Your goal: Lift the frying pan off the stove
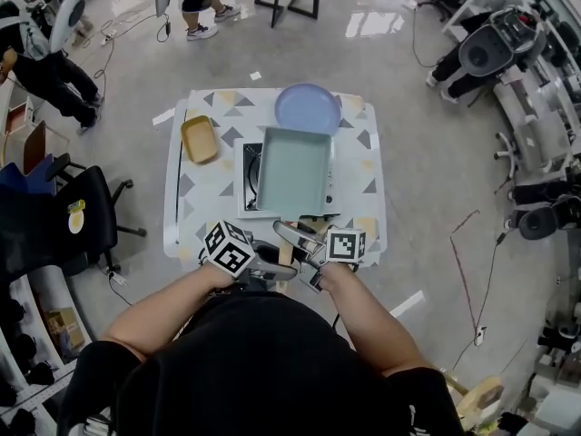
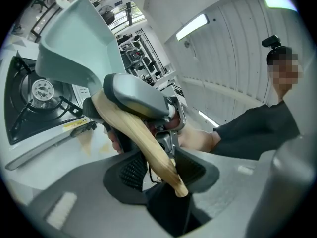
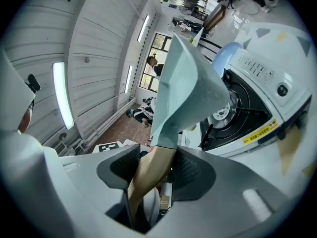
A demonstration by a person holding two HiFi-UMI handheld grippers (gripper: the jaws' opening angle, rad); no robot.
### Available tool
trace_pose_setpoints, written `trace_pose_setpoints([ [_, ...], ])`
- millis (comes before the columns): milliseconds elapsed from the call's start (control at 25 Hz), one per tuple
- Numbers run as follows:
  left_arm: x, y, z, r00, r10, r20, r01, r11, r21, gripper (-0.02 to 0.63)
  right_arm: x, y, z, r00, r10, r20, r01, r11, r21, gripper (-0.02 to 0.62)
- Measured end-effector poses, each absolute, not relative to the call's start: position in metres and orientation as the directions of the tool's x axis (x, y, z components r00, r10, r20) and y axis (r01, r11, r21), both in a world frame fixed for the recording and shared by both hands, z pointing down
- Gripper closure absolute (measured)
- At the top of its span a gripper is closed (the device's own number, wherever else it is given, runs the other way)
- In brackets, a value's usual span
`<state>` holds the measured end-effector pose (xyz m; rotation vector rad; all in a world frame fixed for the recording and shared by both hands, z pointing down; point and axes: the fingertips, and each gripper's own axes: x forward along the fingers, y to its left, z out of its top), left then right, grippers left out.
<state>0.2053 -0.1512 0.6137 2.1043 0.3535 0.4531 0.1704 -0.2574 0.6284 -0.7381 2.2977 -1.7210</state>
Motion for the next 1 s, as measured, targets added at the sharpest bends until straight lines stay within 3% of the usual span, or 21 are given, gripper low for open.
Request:
trace_pose_setpoints([
  [1000, 0.2, -0.106, 0.564, 0.857, 0.482, 0.179, 0.169, -0.593, 0.787, 0.426, 0.178, -0.215, 0.569, -0.827, -0.557, 0.072, -0.271, 0.285, -0.919, 0.365],
])
